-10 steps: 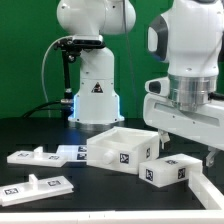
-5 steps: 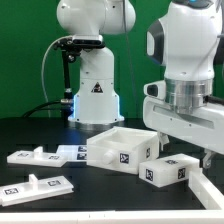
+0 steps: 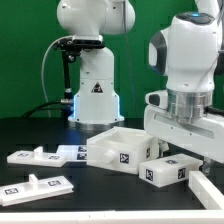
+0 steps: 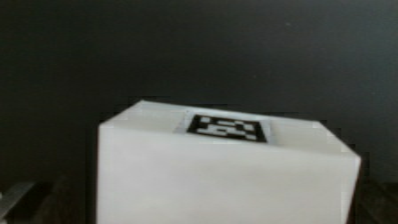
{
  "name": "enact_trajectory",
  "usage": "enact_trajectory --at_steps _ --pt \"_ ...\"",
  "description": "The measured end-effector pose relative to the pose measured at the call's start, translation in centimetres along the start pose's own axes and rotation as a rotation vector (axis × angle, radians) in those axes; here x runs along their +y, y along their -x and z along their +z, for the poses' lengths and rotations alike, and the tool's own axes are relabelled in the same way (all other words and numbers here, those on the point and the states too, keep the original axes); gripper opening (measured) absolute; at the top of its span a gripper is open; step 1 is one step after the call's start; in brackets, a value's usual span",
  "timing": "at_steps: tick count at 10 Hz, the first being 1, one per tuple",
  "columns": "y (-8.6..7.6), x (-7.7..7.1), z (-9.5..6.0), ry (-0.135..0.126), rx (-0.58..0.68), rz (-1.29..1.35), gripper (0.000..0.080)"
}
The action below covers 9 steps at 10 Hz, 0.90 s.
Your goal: Assemble cabinet
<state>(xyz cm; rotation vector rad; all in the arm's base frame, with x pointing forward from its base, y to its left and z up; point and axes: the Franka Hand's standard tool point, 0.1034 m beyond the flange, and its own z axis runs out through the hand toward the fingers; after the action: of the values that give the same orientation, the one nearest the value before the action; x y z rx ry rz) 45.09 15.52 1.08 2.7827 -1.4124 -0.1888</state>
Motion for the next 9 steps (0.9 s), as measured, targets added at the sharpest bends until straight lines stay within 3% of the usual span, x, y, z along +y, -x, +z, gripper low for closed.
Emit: enact_trajectory --at_steps 1,2,5,7,9 --pt "0.0 0.0 0.0 0.000 0.000 0.000 0.0769" --pt "0.0 0.0 0.0 -0.001 0.000 -0.001 0.0597" --pt "0.2 0.0 -0.1 0.000 -0.001 0.000 0.0567" --pt "2.3 0.2 -0.4 0.005 -0.007 -0.003 0.0567" --pt "5.6 1.1 0.5 0.035 -0.009 -0.015 0.0567"
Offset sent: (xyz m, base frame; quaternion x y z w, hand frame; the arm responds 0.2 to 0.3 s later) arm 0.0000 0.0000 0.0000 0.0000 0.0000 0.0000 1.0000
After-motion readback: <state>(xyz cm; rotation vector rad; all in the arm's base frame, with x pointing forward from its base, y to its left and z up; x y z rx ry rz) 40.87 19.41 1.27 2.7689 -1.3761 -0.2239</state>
